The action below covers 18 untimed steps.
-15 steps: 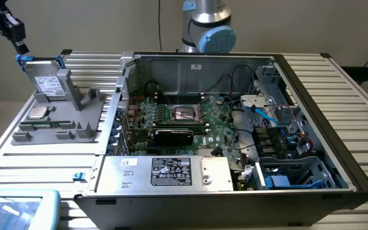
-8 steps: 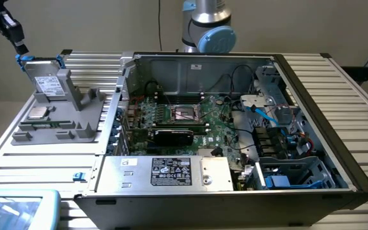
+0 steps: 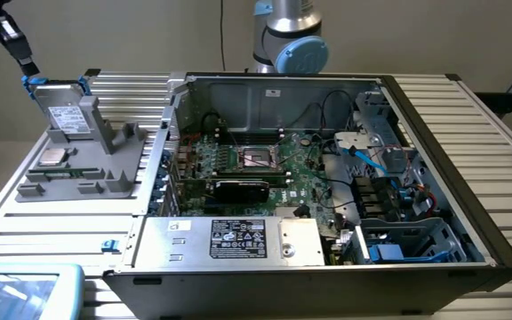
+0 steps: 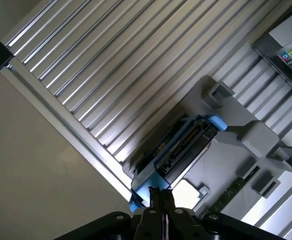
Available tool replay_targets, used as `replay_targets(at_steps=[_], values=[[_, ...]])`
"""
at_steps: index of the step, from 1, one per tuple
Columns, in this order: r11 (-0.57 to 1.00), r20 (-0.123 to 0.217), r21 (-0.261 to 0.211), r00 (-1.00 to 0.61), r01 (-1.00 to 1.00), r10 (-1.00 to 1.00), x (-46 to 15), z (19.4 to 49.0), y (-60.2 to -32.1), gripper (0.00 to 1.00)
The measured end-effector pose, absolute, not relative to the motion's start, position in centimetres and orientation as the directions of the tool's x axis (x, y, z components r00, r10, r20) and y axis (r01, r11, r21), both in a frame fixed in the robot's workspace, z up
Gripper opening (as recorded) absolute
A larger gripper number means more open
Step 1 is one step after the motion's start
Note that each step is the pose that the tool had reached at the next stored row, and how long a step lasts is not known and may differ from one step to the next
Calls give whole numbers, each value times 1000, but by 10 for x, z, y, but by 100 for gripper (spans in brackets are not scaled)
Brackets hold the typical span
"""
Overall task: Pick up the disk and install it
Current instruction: 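Pick up the disk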
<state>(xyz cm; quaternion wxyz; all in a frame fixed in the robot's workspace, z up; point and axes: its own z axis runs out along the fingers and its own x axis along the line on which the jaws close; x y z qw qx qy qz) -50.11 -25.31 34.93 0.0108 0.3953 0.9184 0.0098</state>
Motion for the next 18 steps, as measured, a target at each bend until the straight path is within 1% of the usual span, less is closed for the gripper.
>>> replay_targets(at_steps=[7, 18], values=[[628, 1, 12, -628, 778, 778, -501, 349, -253, 11], [533, 0, 8, -533, 846, 846, -501, 350, -253, 11]])
